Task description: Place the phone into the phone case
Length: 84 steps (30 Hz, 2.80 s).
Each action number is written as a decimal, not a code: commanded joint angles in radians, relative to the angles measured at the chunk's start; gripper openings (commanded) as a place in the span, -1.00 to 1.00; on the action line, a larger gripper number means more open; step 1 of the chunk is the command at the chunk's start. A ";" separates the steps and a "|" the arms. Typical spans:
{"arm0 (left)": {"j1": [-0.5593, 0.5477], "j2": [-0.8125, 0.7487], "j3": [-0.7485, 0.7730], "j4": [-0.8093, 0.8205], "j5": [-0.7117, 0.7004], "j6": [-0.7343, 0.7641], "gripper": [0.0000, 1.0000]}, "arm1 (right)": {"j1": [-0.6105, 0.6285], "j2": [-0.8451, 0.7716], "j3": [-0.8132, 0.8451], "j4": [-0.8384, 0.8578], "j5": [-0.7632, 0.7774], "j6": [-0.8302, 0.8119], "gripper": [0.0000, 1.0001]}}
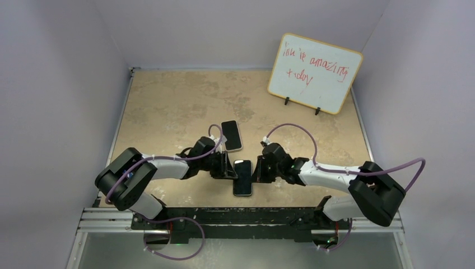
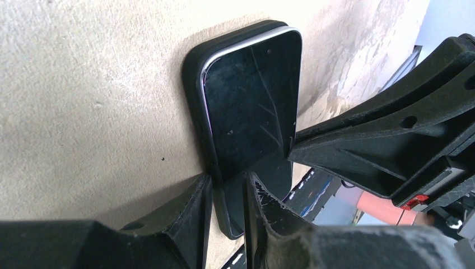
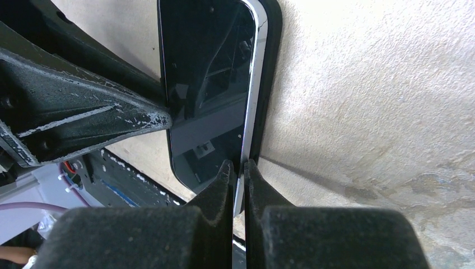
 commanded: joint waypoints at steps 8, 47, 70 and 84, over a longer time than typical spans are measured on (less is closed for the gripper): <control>-0.068 -0.046 0.003 -0.023 -0.031 -0.054 -0.60 | 0.016 -0.008 -0.034 0.020 0.125 0.010 -1.00; -0.006 -0.017 -0.008 0.017 0.021 -0.050 -0.83 | 0.015 -0.002 -0.177 0.537 -0.044 0.206 0.34; -0.007 -0.073 -0.028 -0.062 -0.032 -0.024 -0.80 | -0.019 0.052 -0.256 0.955 -0.188 0.285 0.32; -0.007 -0.104 -0.030 -0.092 -0.054 -0.010 -0.76 | -0.019 0.102 -0.278 0.946 -0.157 0.287 -0.74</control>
